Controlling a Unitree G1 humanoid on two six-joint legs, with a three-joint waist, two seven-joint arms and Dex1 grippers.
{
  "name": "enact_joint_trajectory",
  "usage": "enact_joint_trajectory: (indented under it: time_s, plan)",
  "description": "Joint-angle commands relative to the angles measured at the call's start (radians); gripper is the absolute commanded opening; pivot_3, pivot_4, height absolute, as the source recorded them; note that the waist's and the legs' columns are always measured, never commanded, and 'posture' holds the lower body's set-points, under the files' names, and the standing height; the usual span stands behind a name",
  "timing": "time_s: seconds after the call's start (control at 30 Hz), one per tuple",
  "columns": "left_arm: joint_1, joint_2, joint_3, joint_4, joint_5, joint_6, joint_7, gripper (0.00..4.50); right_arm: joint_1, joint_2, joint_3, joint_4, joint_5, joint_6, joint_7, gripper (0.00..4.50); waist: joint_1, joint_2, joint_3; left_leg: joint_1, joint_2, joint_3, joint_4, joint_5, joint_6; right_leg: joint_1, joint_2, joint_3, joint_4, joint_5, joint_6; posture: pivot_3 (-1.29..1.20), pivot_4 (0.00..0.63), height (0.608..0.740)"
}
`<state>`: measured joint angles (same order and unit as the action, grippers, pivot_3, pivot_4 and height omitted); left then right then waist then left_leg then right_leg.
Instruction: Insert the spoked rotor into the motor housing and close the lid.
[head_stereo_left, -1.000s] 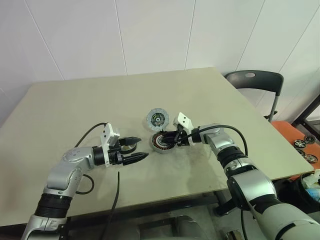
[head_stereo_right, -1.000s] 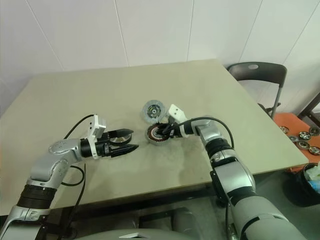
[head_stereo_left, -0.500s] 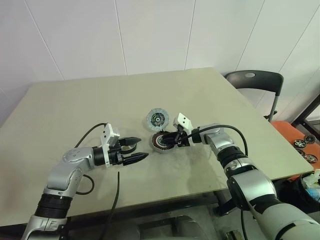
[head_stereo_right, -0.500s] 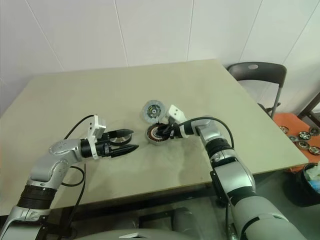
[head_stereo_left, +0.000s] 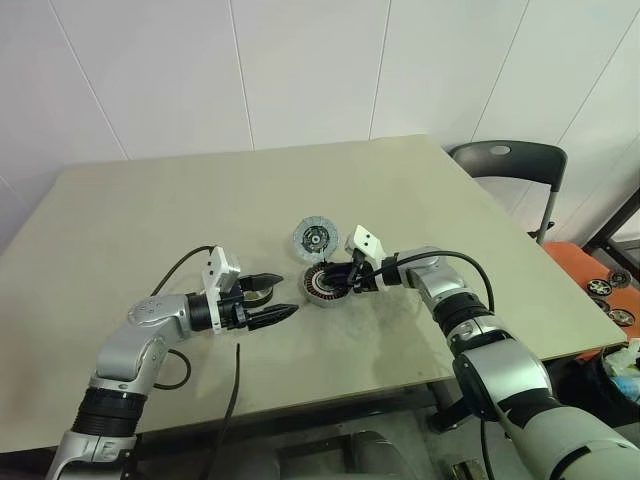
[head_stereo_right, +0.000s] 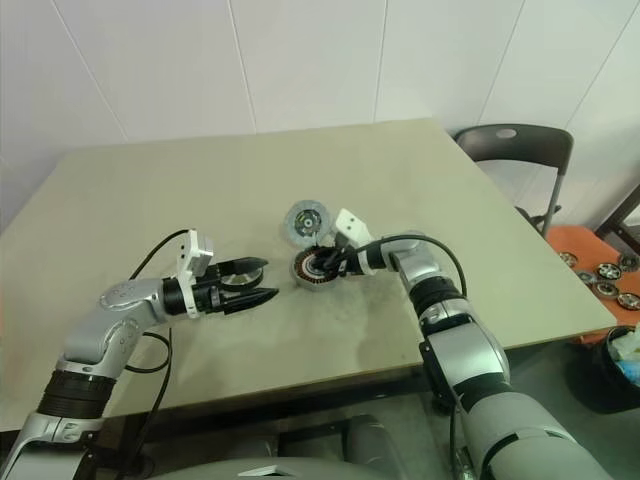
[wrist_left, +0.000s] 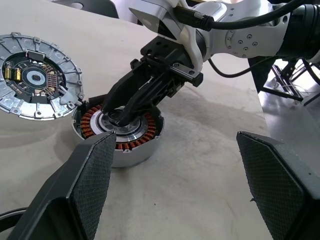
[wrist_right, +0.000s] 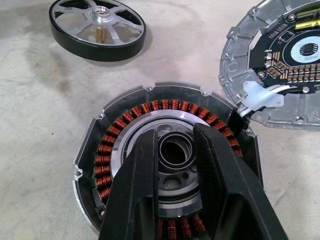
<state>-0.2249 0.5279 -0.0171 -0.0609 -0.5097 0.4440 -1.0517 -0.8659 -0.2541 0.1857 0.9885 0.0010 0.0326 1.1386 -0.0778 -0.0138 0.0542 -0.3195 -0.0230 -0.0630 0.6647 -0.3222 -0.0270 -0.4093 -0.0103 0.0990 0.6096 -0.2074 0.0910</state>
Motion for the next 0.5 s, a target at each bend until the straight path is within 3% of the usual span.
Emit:
enact_joint_trajectory:
  time_s: [0.03, 0.5]
  plan:
    - [-0.006, 0.000, 0.008, -0.031, -0.003, -0.018, 0.002, 4.12, -0.021, -0.003, -0.008, -0.005, -0.002, -0.014, 0.004, 0.66, 0.000, 0.000, 0.000, 0.000, 0.000, 0.000, 0.000, 0.000, 0.000, 0.000, 0.000, 0.000, 0.000, 0.000, 0.000, 0.00, 0.000, 0.740]
    - [-0.013, -0.001, 0.005, -0.017, 0.003, -0.026, 0.001, 4.12, -0.017, -0.002, -0.003, -0.024, 0.000, 0.001, 0.042, 0.66, -0.001, 0.000, 0.000, 0.000, 0.000, 0.000, 0.000, 0.000, 0.000, 0.000, 0.000, 0.000, 0.000, 0.000, 0.000, 0.00, 0.000, 0.740]
